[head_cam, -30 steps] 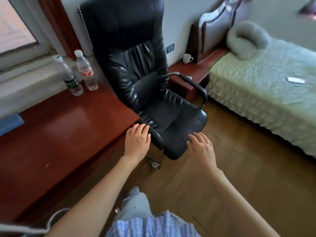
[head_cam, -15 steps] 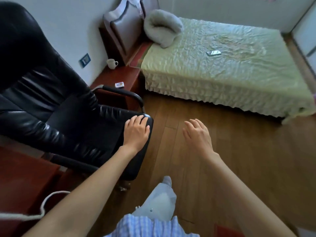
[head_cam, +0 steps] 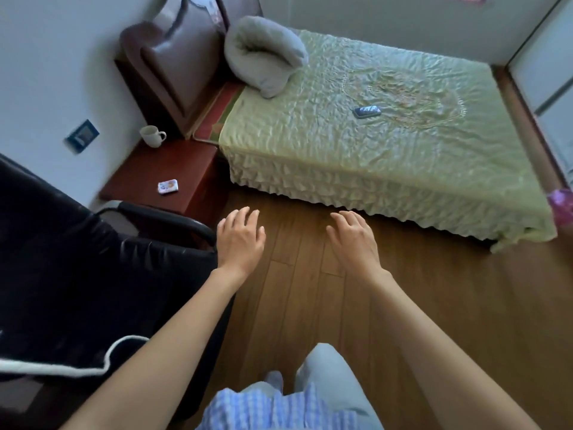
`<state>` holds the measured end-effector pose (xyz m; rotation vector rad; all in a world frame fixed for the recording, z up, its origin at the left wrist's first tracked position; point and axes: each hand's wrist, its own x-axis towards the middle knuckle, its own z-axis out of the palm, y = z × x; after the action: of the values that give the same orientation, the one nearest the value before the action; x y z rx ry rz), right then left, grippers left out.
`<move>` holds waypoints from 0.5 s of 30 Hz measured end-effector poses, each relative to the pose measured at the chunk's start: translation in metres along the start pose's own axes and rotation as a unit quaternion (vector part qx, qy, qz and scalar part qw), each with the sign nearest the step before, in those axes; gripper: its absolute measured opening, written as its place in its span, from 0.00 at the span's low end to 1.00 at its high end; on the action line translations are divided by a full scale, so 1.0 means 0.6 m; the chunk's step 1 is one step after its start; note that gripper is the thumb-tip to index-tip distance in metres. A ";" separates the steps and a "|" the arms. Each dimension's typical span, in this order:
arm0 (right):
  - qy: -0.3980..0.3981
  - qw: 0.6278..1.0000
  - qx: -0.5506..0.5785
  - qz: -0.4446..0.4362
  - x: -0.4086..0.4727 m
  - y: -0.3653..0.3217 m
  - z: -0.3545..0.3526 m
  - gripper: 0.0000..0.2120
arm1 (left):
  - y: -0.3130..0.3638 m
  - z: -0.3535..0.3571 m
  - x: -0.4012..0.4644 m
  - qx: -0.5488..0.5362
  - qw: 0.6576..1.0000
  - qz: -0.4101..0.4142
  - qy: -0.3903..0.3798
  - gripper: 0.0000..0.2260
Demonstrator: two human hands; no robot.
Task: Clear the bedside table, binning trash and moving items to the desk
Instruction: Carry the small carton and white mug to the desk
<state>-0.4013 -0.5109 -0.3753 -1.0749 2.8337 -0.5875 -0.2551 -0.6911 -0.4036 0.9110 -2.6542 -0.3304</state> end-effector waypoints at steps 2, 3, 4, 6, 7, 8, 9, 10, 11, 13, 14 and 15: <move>-0.017 1.000 0.003 -0.015 0.061 0.006 0.010 0.19 | -0.001 0.025 0.045 0.000 1.000 -0.020 -0.007 0.18; -0.024 0.999 0.004 -0.027 0.094 0.009 0.017 0.19 | -0.002 0.038 0.068 0.001 0.999 -0.032 -0.008 0.17; -0.031 0.999 0.004 -0.042 0.129 0.012 0.023 0.18 | -0.002 0.051 0.093 0.002 0.999 -0.045 -0.006 0.17; -0.042 0.997 0.004 -0.068 0.204 0.019 0.030 0.18 | -0.001 0.072 0.149 0.006 0.997 -0.075 0.006 0.17; -0.048 0.996 0.005 -0.078 0.243 0.023 0.031 0.18 | 0.000 0.081 0.178 0.010 0.996 -0.090 0.011 0.17; -0.052 0.994 0.007 -0.091 0.282 0.026 0.032 0.18 | 0.001 0.088 0.207 0.014 0.994 -0.105 0.017 0.17; -0.059 0.993 0.009 -0.103 0.320 0.029 0.031 0.18 | 0.002 0.093 0.237 0.018 0.992 -0.121 0.021 0.17; -0.067 0.991 0.011 -0.112 0.357 0.030 0.031 0.18 | 0.004 0.096 0.264 0.022 0.990 -0.138 0.024 0.17; -0.076 0.990 0.013 -0.119 0.393 0.031 0.031 0.18 | 0.004 0.099 0.290 0.026 0.987 -0.154 0.027 0.17; -0.097 0.984 0.010 -0.147 0.457 0.030 0.039 0.19 | 0.002 0.107 0.331 0.033 0.981 -0.188 0.041 0.17; -0.109 0.980 0.005 -0.167 0.485 0.028 0.047 0.19 | 0.000 0.111 0.346 0.036 0.977 -0.203 0.045 0.17; -0.122 0.975 -0.001 -0.184 0.511 0.024 0.056 0.19 | -0.004 0.116 0.359 0.041 0.974 -0.218 0.045 0.17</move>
<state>-0.6362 -0.7109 -0.3864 -1.5693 2.4425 -0.4337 -0.4402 -0.8198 -0.4213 1.4997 -2.3808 -0.2712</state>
